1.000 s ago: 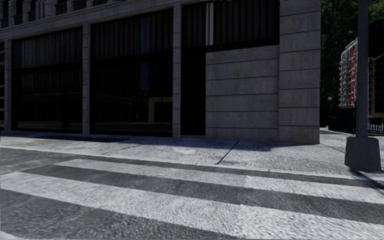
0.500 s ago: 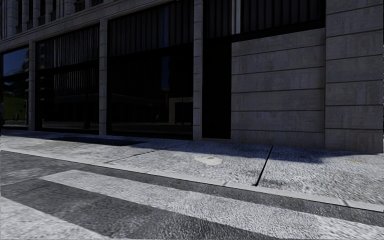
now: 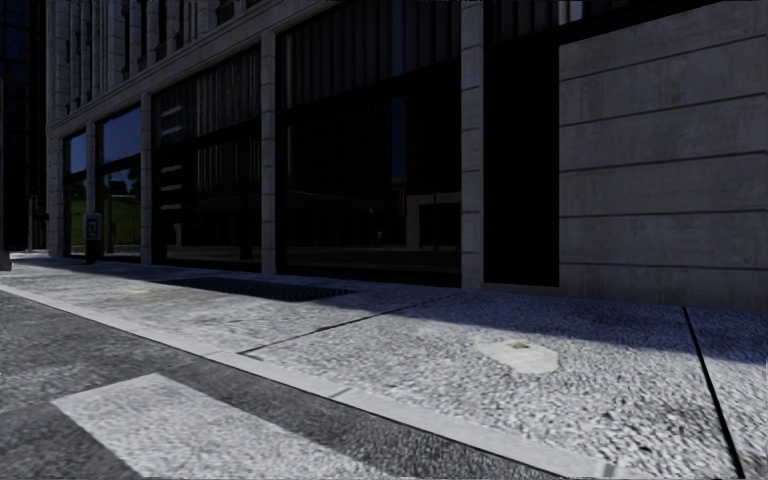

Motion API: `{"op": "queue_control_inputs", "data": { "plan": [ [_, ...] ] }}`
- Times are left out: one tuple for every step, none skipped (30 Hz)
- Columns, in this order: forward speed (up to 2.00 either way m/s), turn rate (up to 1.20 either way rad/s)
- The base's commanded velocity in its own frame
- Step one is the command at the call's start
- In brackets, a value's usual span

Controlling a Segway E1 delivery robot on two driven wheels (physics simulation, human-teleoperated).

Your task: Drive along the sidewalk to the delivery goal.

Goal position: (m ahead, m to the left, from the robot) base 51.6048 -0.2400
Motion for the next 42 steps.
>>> {"op": "queue_control_inputs", "data": {
  "plan": [
    [2.0, 0.54],
    [2.0, 0.54],
    [2.0, 0.54],
    [2.0, 0.54],
    [2.0, 0.54],
    [2.0, 0.54],
    [2.0, 0.54],
    [2.0, 0.54],
    [2.0, 0.54],
    [2.0, 0.54],
    [2.0, 0.41],
    [2.0, 0.41],
    [2.0, 0.22],
    [2.0, 0.01],
    [2.0, 0.0],
    [2.0, 0.0],
    [2.0, 0.0],
    [2.0, 0.0],
    [2.0, 0.0],
    [2.0, 0.0],
    [2.0, 0.0],
    [2.0, 0.0],
    [2.0, 0.0],
    [2.0, 0.0],
    [2.0, 0.0],
    [2.0, 0.0],
    [2.0, 0.0],
    [2.0, 0.0],
    [2.0, 0.0],
    [2.0, 0.0],
    [2.0, 0.02],
    [2.0, 0.19],
    [2.0, 0.19],
    [2.0, 0.33],
    [2.0, 0.38],
    [2.0, 0.39],
    [2.0, 0.39],
    [2.0, 0.39],
    [2.0, 0.4],
    [2.0, 0.4],
    [2.0, 0.4],
    [2.0, 0.4]
  ]
}}
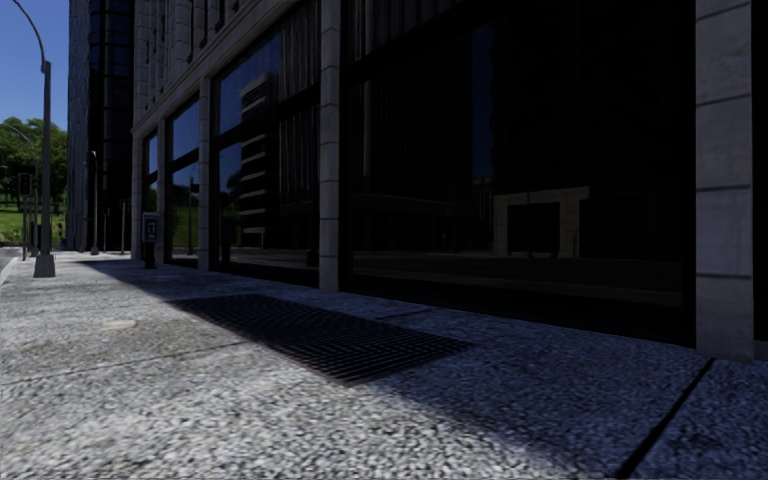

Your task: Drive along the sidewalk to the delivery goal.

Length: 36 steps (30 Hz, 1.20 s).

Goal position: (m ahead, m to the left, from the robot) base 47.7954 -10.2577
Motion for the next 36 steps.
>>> {"op": "queue_control_inputs", "data": {
  "plan": [
    [2.0, 0.4],
    [2.0, 0.4],
    [2.0, 0.4],
    [2.0, 0.4],
    [2.0, 0.4],
    [2.0, 0.4],
    [2.0, 0.4],
    [2.0, 0.42],
    [2.0, 0.46],
    [2.0, 0.49],
    [2.0, 0.49],
    [2.0, 0.49],
    [2.0, 0.49],
    [2.0, 0.49],
    [2.0, 0.49],
    [2.0, 0.49],
    [2.0, 0.49],
    [2.0, 0.49],
    [2.0, 0.49],
    [2.0, 0.49],
    [2.0, 0.49],
    [2.0, 0.49],
    [2.0, 0.49],
    [2.0, 0.49],
    [2.0, 0.49],
    [2.0, 0.49],
    [2.0, 0.49],
    [2.0, 0.49],
    [2.0, 0.49],
    [2.0, 0.49],
    [2.0, 0.49],
    [2.0, 0.49],
    [2.0, 0.49],
    [2.0, 0.49],
    [2.0, 0.49],
    [2.0, 0.49]
  ]
}}
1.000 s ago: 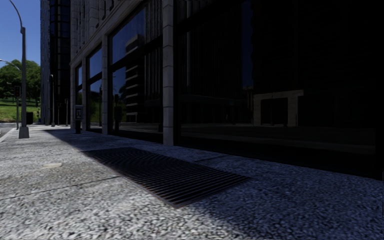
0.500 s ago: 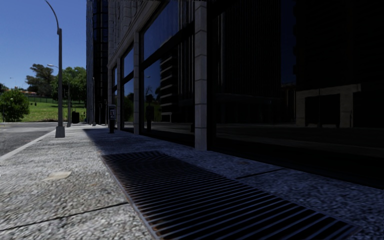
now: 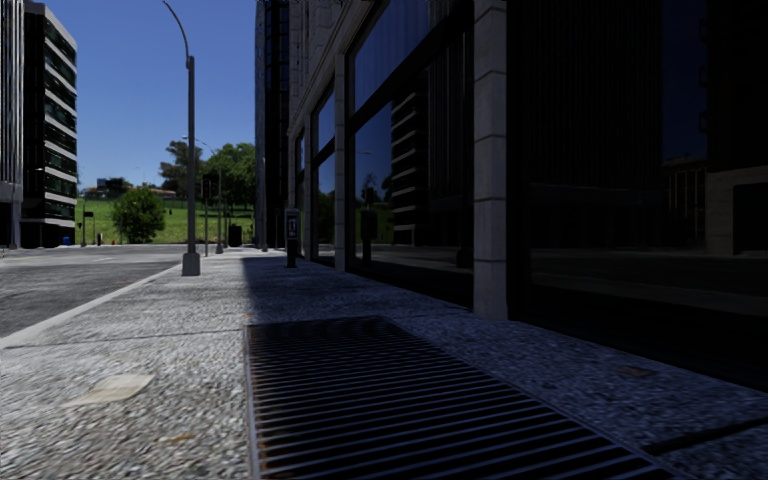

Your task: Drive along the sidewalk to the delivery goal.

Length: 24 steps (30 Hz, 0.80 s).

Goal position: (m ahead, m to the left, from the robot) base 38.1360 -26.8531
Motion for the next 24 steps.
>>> {"op": "queue_control_inputs", "data": {
  "plan": [
    [2.0, 0.49],
    [2.0, 0.49],
    [2.0, 0.49],
    [2.0, 0.49],
    [2.0, 0.49],
    [2.0, 0.49],
    [2.0, 0.45],
    [2.0, 0.45],
    [2.0, 0.36],
    [2.0, 0.33],
    [2.0, 0.33],
    [2.0, 0.33],
    [2.0, 0.35],
    [2.0, 0.36],
    [2.0, 0.36],
    [2.0, 0.36],
    [2.0, 0.36],
    [2.0, 0.46],
    [2.0, 0.46],
    [2.0, 0.52],
    [2.0, 0.54],
    [2.0, 0.55],
    [2.0, 0.55],
    [2.0, 0.55]
  ]
}}
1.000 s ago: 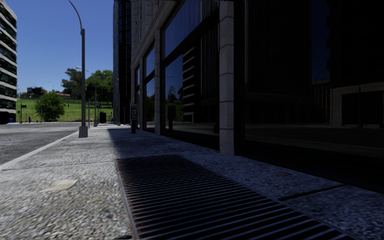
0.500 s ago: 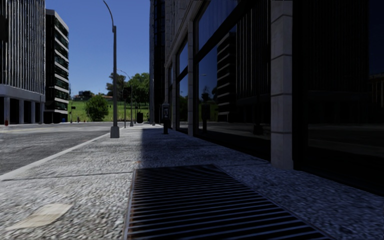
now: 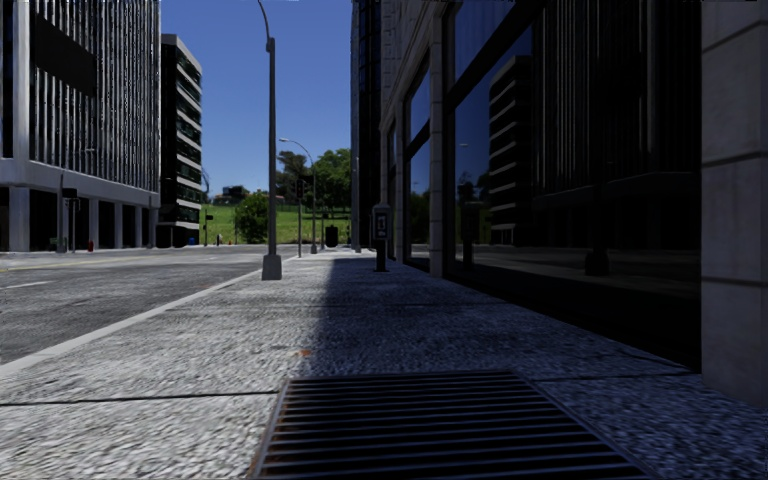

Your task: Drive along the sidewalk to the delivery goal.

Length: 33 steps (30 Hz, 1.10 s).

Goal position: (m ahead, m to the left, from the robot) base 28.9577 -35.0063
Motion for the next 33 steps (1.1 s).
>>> {"op": "queue_control_inputs", "data": {
  "plan": [
    [2.0, 0.55],
    [2.0, 0.55],
    [2.0, 0.55],
    [2.0, 0.55],
    [2.0, 0.55],
    [2.0, 0.55],
    [2.0, 0.47],
    [2.0, 0.4],
    [2.0, 0.28],
    [2.0, 0.28],
    [2.0, 0.0],
    [2.0, 0.0],
    [2.0, 0.0],
    [2.0, 0.0],
    [2.0, 0.0],
    [2.0, 0.0],
    [2.0, 0.0],
    [2.0, 0.0],
    [2.0, 0.0],
    [2.0, 0.0],
    [2.0, 0.0],
    [2.0, 0.0],
    [2.0, 0.0],
    [2.0, 0.0],
    [2.0, -0.04],
    [2.0, -0.04],
    [2.0, -0.32],
    [2.0, -0.43],
    [2.0, -0.43],
    [2.0, -0.48],
    [2.0, -0.49],
    [2.0, -0.5],
    [2.0, -0.5]
  ]
}}
